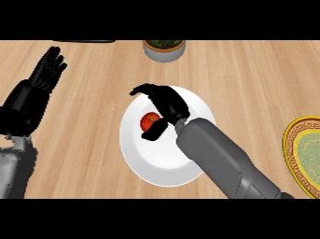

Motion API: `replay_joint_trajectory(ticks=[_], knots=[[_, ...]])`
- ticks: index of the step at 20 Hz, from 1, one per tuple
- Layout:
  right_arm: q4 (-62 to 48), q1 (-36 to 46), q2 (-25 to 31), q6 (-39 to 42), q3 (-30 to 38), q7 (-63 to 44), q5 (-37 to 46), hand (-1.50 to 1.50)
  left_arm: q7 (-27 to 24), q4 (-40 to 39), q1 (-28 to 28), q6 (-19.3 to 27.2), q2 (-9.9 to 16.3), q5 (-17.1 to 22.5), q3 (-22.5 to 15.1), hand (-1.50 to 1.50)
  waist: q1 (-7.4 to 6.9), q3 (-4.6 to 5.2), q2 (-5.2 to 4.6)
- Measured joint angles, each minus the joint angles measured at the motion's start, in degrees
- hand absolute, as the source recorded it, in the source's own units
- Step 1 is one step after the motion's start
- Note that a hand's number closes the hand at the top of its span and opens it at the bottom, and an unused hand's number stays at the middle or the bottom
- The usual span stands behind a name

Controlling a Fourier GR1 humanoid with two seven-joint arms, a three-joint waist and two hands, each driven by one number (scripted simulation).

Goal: Pick the tomato from the plate and place it in the plate

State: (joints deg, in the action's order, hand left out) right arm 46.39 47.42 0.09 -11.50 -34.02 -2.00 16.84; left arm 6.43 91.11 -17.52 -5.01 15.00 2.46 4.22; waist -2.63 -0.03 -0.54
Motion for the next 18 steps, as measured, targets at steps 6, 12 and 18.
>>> replay_joint_trajectory(ticks=[6, 12, 18], knots=[[-0.36, 1.55, -0.07, -5.60, 0.56, 5.14, -10.99, -1.50, 1.48, 0.18, -1.08, 0.03, -0.06, -0.06, 0.10, 0.00, -0.05, -0.02, 0.00], [-0.86, 1.75, 0.32, -3.61, 6.84, 10.15, -19.44, -1.50, 0.07, -0.91, -0.17, 0.38, -0.18, -0.74, 0.87, 0.00, 1.21, 0.00, 0.21], [-2.63, 0.75, 4.45, 1.67, 15.15, 14.35, -23.75, -1.50, 0.75, -0.19, 0.03, -0.02, 0.35, -0.55, 1.78, 0.00, 2.02, 0.01, 0.37]])
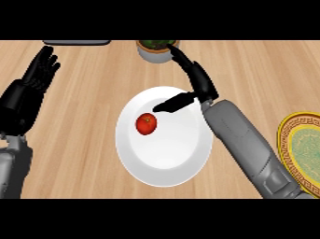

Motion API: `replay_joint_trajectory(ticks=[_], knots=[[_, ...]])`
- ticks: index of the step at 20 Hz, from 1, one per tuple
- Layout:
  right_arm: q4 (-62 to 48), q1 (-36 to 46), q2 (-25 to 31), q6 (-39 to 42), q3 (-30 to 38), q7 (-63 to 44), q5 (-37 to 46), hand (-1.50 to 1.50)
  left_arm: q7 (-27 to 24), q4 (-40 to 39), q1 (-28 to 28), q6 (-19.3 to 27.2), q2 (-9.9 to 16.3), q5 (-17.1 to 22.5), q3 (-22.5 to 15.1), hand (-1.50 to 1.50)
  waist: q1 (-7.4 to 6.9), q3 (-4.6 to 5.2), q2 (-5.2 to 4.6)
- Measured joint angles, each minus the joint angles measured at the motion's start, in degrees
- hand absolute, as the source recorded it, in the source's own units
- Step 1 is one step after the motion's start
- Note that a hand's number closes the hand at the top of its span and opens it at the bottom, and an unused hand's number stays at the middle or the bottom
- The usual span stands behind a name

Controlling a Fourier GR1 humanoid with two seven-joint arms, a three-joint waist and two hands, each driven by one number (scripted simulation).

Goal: Pick the tomato from the plate and place it in the plate

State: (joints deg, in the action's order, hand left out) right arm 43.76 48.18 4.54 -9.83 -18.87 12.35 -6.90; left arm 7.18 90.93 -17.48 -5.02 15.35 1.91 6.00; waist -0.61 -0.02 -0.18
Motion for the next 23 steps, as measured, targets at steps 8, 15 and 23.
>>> replay_joint_trajectory(ticks=[8, 15, 23], knots=[[-4.04, -1.83, 9.48, 12.23, 8.35, 7.58, -3.51, -1.50, -0.28, 0.78, 0.76, -0.30, -0.44, -0.24, 0.21, 0.00, 0.10, 0.00, 0.00], [-9.59, -3.01, 18.35, 22.98, 12.60, 15.16, -3.07, -1.50, -0.27, 0.63, 0.79, -0.35, -0.97, -0.59, 0.30, 0.00, 0.07, -0.02, -0.05], [-20.47, 0.82, 23.95, 29.38, 15.79, 23.34, 0.58, -1.50, -0.93, 0.33, 0.55, -1.08, -1.02, -0.59, 0.80, 0.00, -0.51, -0.03, -0.23]])
